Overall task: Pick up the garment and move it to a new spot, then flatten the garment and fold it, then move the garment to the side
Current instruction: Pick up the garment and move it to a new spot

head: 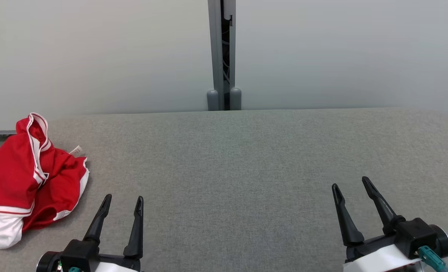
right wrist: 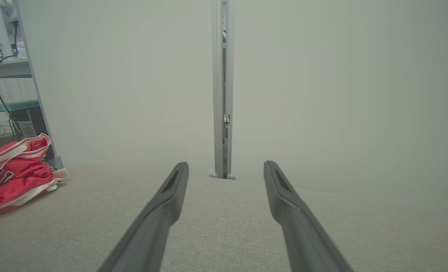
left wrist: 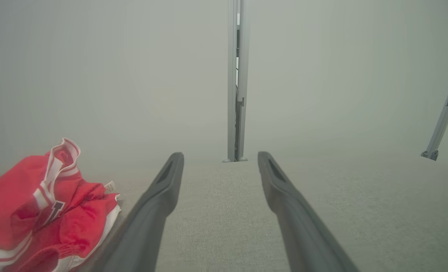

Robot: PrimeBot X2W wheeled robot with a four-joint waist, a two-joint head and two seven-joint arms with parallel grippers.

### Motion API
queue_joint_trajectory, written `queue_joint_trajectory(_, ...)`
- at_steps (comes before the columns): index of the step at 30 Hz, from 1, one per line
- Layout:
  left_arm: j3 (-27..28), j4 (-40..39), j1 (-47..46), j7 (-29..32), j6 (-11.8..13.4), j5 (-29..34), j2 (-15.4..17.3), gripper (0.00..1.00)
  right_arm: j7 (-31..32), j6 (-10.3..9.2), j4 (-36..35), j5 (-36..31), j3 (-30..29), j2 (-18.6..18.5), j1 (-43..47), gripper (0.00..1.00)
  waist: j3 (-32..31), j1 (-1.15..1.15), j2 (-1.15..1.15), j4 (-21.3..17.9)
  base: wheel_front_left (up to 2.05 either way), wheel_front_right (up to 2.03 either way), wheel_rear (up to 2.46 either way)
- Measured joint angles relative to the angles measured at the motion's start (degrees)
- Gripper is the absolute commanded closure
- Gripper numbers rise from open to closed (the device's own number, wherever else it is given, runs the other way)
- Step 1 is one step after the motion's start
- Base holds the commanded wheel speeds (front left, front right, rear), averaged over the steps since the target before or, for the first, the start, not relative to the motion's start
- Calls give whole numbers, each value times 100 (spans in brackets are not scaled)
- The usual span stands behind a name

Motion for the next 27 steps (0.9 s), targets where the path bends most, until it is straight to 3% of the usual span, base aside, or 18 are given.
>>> queue_joint_trajectory(15,80,-57,53,-8,26,21,2,0,-2,0,3,49,183,-2,19,0,32,0,0,805,0,0,0)
queue_joint_trajectory(27,108,-124,53,-8,53,112,1,0,-7,4,1,68,223,-3,49,0,4,0,0,1721,0,0,0)
